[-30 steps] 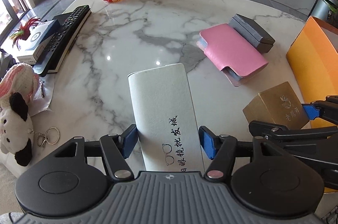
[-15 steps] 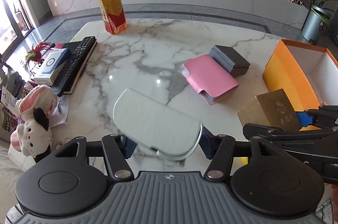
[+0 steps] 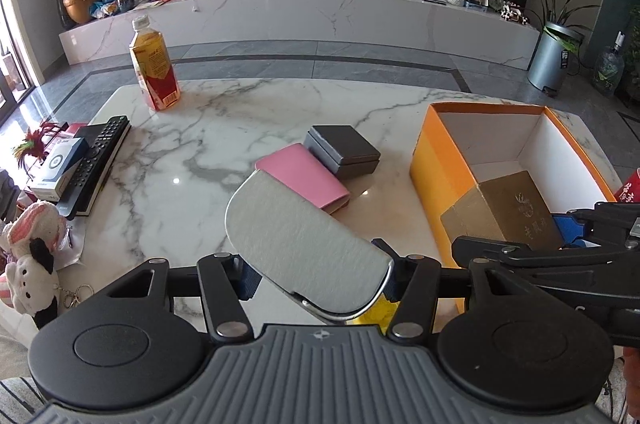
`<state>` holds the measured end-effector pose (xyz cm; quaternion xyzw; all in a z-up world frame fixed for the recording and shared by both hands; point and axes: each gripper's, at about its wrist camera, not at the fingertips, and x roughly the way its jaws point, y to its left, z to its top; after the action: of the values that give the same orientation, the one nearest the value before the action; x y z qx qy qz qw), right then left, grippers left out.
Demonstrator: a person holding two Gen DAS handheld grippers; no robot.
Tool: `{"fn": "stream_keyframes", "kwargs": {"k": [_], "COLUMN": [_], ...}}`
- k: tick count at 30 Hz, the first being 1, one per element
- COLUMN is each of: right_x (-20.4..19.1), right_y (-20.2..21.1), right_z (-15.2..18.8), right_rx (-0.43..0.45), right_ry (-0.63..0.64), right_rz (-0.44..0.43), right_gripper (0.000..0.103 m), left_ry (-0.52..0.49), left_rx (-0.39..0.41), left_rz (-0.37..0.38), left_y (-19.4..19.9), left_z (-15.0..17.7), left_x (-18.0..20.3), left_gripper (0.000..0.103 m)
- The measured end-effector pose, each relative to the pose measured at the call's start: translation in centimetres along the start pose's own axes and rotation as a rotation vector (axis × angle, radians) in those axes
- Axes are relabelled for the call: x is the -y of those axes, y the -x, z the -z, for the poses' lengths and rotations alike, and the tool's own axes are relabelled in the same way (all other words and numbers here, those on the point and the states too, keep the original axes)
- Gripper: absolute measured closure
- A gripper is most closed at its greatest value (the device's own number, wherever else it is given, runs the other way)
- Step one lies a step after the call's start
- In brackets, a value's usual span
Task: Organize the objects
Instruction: 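Carry the gold box into the orange box and open the right gripper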
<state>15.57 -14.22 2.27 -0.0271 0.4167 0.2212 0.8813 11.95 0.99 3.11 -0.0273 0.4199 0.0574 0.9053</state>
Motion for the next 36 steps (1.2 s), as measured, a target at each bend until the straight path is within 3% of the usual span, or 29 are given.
{"fn": "stream_keyframes", "kwargs": {"k": [8, 12, 17, 23, 25, 36], "right_x": [2.6, 5.2, 7.9, 7.8, 7.6, 7.7], "right_y": [2.3, 3.5, 2.6, -0.2, -1.1, -2.0], "right_z": [0.8, 1.3, 3.0, 5.1, 5.6, 6.2], "right_rx": [0.036, 0.037, -0.065, -0.215, -0.248, -0.275], "right_ry": [-0.046, -0.066, -0.106, -0.112, -0.099, -0.078], "right_rz": [-0.015, 0.032, 0.044, -0.022, -0.007, 0.002], "right_gripper": [0.042, 0.042, 0.042, 0.042, 0.042, 0.041], "left_ry": [-0.020, -0.005, 0.001, -0.021, -0.026, -0.036], "left_rx": [0.010, 0.021, 0.032, 0.033, 0.029, 0.022], "left_rz": [-0.003, -0.007, 0.005, 0.024, 0.027, 0.037], "left_y": [0.8, 1.3, 1.5, 1.8, 1.7, 1.5], "left_z": [-0.2, -0.4, -0.7, -0.6, -0.5, -0.4], "left_x": [0.9, 0.7, 1.2, 2.4, 2.6, 3.6], "left_gripper": [0.039, 0.039, 0.039, 0.039, 0.039, 0.039]}}
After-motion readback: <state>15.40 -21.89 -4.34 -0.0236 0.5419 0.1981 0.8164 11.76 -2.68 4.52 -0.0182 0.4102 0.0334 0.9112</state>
